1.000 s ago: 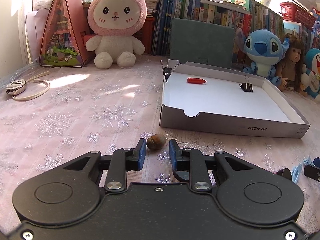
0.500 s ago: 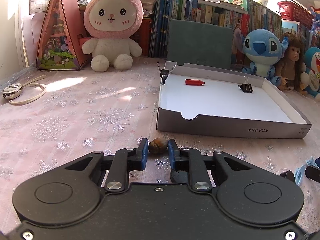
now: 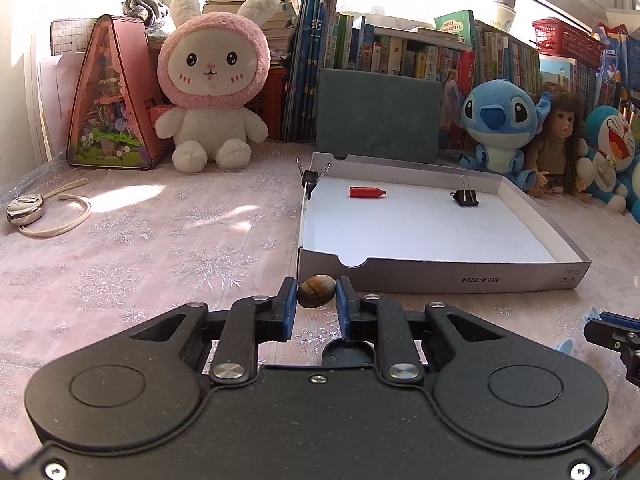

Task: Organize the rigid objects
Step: 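Close the left gripper on the brown nut while the right gripper grasps the light blue clip, then carry the brown nut and light blue clip over the white tray with both grippers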

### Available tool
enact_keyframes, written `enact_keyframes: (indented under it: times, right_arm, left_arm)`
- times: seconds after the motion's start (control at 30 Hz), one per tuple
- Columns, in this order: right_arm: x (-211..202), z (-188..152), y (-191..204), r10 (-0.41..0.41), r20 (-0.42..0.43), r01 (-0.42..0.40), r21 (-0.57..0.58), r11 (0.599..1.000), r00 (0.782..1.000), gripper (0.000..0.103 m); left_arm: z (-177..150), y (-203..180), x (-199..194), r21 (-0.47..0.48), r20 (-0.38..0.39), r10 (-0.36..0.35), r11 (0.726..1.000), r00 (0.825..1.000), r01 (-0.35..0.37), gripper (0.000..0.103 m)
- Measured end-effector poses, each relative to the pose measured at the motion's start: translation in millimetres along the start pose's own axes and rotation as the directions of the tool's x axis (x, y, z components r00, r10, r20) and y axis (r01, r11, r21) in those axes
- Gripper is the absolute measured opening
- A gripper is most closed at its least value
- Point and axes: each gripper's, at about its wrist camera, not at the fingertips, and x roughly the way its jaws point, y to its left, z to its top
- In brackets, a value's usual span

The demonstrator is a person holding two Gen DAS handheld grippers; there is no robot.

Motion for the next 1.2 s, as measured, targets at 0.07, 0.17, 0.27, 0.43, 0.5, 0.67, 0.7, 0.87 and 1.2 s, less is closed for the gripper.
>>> enact_keyframes:
  times: [0.07, 0.17, 0.27, 0.43, 0.5, 0.67, 0.7, 0.87, 1.2]
  right_arm:
    - [-1, 7, -1, 0.001, 0.005, -0.001, 0.01, 1.0, 1.0, 0.02]
    - [1, 19, -5, 0.003, 0.014, -0.003, 0.032, 0.999, 1.0, 0.02]
    - [8, 35, -11, 0.001, 0.019, -0.002, 0.056, 0.998, 1.0, 0.02]
    - [29, 63, -22, 0.008, 0.002, -0.009, 0.096, 0.995, 1.0, 0.02]
    - [40, 75, -27, 0.014, -0.007, -0.013, 0.11, 0.994, 1.0, 0.02]
    - [70, 103, -37, 0.017, -0.044, -0.01, 0.154, 0.988, 0.999, 0.02]
    - [76, 107, -39, 0.017, -0.054, -0.008, 0.166, 0.986, 0.998, 0.02]
    - [115, 127, -51, 0.045, -0.115, -0.015, 0.249, 0.968, 0.992, 0.02]
    - [180, 148, -77, 0.011, -0.163, 0.053, 0.384, 0.922, 0.987, 0.02]
  left_arm:
    - [6, -1, -2, -0.003, -0.007, -0.018, 1.0, 1.0, 0.018, 0.02]
    - [19, -4, -2, 0.0, -0.007, -0.03, 1.0, 1.0, 0.03, 0.02]
    - [35, -7, 2, 0.009, -0.006, -0.041, 0.999, 0.999, 0.041, 0.02]
    - [65, -15, 25, -0.006, -0.025, -0.073, 0.997, 0.997, 0.072, 0.02]
    - [78, -17, 40, -0.03, -0.051, -0.096, 0.995, 0.994, 0.094, 0.02]
    - [101, -26, 73, -0.047, -0.094, -0.11, 0.993, 0.99, 0.106, 0.02]
    - [105, -29, 81, -0.047, -0.102, -0.104, 0.994, 0.989, 0.099, 0.02]
    - [126, -43, 132, -0.043, -0.228, -0.108, 0.994, 0.968, 0.101, 0.02]
    - [144, -73, 203, -0.1, -0.322, -0.129, 0.99, 0.938, 0.102, 0.02]
